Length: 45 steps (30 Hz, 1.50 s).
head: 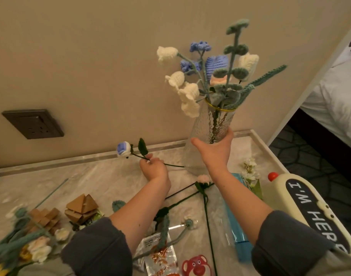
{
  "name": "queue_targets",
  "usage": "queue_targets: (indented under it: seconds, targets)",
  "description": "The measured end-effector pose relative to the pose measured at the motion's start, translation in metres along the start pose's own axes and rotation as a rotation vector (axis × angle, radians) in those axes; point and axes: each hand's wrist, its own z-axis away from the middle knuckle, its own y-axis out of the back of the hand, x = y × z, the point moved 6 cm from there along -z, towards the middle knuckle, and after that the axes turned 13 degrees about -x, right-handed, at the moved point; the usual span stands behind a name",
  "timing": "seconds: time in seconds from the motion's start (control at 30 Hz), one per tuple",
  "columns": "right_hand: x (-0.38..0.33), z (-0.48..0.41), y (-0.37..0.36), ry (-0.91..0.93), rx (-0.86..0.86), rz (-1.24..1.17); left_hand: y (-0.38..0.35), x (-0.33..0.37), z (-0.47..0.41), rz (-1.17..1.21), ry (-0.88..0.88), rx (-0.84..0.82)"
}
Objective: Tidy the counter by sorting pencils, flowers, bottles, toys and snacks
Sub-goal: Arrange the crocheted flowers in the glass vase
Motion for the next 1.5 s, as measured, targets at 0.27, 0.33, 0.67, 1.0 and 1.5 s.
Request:
queue_targets:
  seconds: [0.27, 0.33, 0.67, 1.0, 1.5]
  targets:
    - [-0.003, -0.002, -0.013, 0.021, -0.058, -0.003, -0.016, 0.094, 0.016, -0.06, -0.497, -0.051]
    - [0.001, 0.003, -0.022, 0.008, -0.087, -0.011, -0.016, 0.107, 0.021, -0.079, -0.549, -0.102]
    - [0.004, 0.013, -0.039, 0.003, -0.156, 0.038, 0.007, 0.103, 0.036, -0.104, -0.435, -0.132]
    - [-0.036, 0.065, 0.023, 0.076, -0.119, 0.285, 0.009, 0.083, 0.097, -0.159, -0.479, -0.393]
    - [0.049, 0.14, 0.024, -0.365, -0.833, 1.166, 0.011, 0.054, 0.157, -0.257, -0.51, -0.445]
